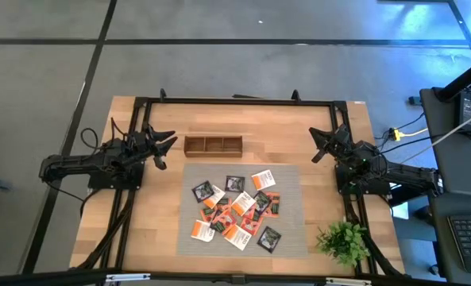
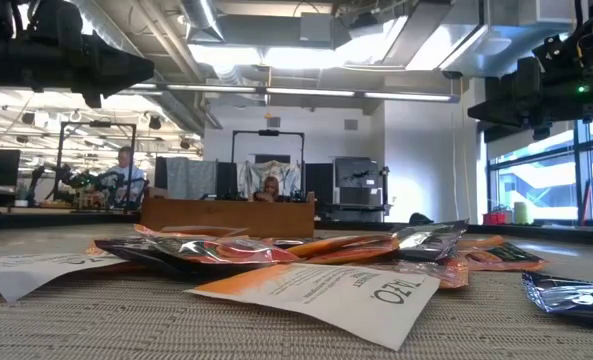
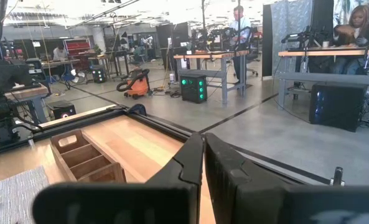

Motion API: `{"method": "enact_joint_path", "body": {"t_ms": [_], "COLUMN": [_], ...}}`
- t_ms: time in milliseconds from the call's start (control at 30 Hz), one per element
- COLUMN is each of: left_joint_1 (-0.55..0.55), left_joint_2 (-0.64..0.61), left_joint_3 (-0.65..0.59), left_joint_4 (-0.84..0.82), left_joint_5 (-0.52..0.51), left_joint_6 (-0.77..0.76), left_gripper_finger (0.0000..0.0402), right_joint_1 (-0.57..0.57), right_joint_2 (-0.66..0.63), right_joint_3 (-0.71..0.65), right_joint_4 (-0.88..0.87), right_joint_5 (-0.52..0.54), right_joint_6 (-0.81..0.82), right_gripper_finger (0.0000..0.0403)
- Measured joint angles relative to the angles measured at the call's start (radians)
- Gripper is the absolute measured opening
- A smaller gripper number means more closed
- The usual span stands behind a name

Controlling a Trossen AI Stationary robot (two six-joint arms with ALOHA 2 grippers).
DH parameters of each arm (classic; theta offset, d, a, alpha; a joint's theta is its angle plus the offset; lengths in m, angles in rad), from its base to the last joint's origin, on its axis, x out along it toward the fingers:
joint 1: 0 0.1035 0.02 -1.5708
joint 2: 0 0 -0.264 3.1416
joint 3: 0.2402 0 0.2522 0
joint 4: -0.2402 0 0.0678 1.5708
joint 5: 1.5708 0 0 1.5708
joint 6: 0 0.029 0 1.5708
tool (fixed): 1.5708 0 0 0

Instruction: Pick & Place Tea

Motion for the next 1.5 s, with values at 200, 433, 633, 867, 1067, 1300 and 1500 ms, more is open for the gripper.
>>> {"method": "enact_joint_path", "body": {"t_ms": [200,433,633,867,1067,1300,1500], "left_joint_1": [0.000,0.000,0.000,0.000,0.000,0.000,0.000], "left_joint_2": [0.000,0.000,0.000,0.000,0.000,0.000,0.000], "left_joint_3": [0.000,0.000,0.000,0.000,0.000,0.000,0.000], "left_joint_4": [0.000,0.000,0.000,0.000,0.000,0.000,0.000], "left_joint_5": [0.000,0.000,0.000,0.000,0.000,0.001,0.008], "left_joint_6": [0.000,0.000,0.000,0.000,-0.086,-0.145,-0.260], "left_gripper_finger": [0.0109,0.0109,0.0109,0.0109,0.0109,0.0109,0.0109], "right_joint_1": [0.000,0.000,0.000,0.000,0.000,0.000,0.000], "right_joint_2": [0.000,0.000,0.000,0.000,0.000,0.000,0.000], "right_joint_3": [0.000,0.000,0.000,0.000,0.000,0.000,0.000], "right_joint_4": [0.000,0.000,0.002,0.007,0.040,0.143,0.140], "right_joint_5": [0.000,-0.003,-0.020,-0.103,-0.159,-0.277,-0.197], "right_joint_6": [0.032,0.060,0.161,0.159,0.159,0.159,0.160], "right_gripper_finger": [0.0021,0.0021,0.0021,0.0023,0.0067,0.0149,0.0186]}}
